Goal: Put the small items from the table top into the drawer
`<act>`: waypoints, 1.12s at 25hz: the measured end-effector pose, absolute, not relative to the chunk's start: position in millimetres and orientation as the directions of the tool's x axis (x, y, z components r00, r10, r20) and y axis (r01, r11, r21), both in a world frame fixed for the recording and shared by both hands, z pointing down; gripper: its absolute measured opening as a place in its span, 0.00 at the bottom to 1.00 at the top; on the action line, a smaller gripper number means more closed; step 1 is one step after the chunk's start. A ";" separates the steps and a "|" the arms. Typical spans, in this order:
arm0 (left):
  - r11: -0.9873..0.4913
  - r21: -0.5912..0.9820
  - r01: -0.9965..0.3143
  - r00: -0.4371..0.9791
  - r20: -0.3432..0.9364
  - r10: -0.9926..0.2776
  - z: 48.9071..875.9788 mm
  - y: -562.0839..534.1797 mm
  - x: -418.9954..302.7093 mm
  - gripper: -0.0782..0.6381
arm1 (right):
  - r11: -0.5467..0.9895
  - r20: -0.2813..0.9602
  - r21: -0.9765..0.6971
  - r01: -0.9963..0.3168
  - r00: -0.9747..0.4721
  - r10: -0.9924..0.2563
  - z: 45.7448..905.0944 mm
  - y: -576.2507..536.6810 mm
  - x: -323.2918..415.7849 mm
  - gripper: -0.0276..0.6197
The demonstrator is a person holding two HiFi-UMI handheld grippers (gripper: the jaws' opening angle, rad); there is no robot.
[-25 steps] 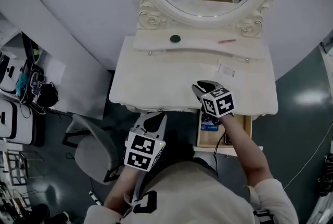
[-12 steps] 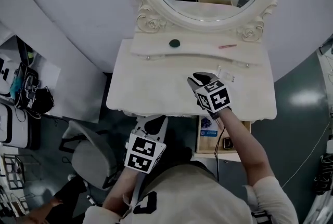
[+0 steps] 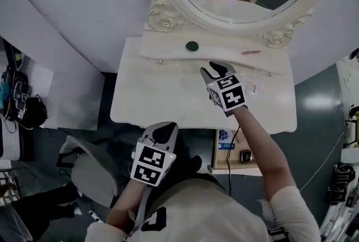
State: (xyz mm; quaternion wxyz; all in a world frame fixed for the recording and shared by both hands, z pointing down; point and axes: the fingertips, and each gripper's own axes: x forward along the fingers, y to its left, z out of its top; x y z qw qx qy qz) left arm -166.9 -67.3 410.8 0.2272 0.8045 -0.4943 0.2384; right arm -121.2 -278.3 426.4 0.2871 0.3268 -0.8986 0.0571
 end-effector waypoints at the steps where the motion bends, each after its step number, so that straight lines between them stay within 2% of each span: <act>1: -0.408 0.135 -0.903 0.401 0.607 -0.686 411.8 -70.3 -172.3 0.19 | 0.782 0.561 0.094 -0.616 -0.616 -0.553 427.3 -284.4 -126.4 0.25; 4: -0.402 0.150 -0.903 0.406 0.604 -0.686 415.7 -81.6 -187.0 0.19 | 0.796 0.585 0.140 -0.589 -0.599 -0.547 433.4 -304.1 -141.4 0.30; 14: -0.406 0.214 -0.888 0.447 0.606 -0.658 431.4 -111.0 -214.5 0.19 | 0.837 0.685 0.297 -0.460 -0.508 -0.522 461.2 -355.6 -173.5 0.30; 19: -0.401 0.235 -0.885 0.455 0.612 -0.647 438.4 -121.7 -225.7 0.19 | 0.853 0.722 0.339 -0.396 -0.472 -0.506 480.2 -369.4 -183.0 0.30; 28: -0.391 0.260 -0.883 0.464 0.610 -0.642 446.1 -133.1 -241.4 0.19 | 0.866 0.760 0.346 -0.361 -0.434 -0.484 502.7 -385.6 -192.3 0.30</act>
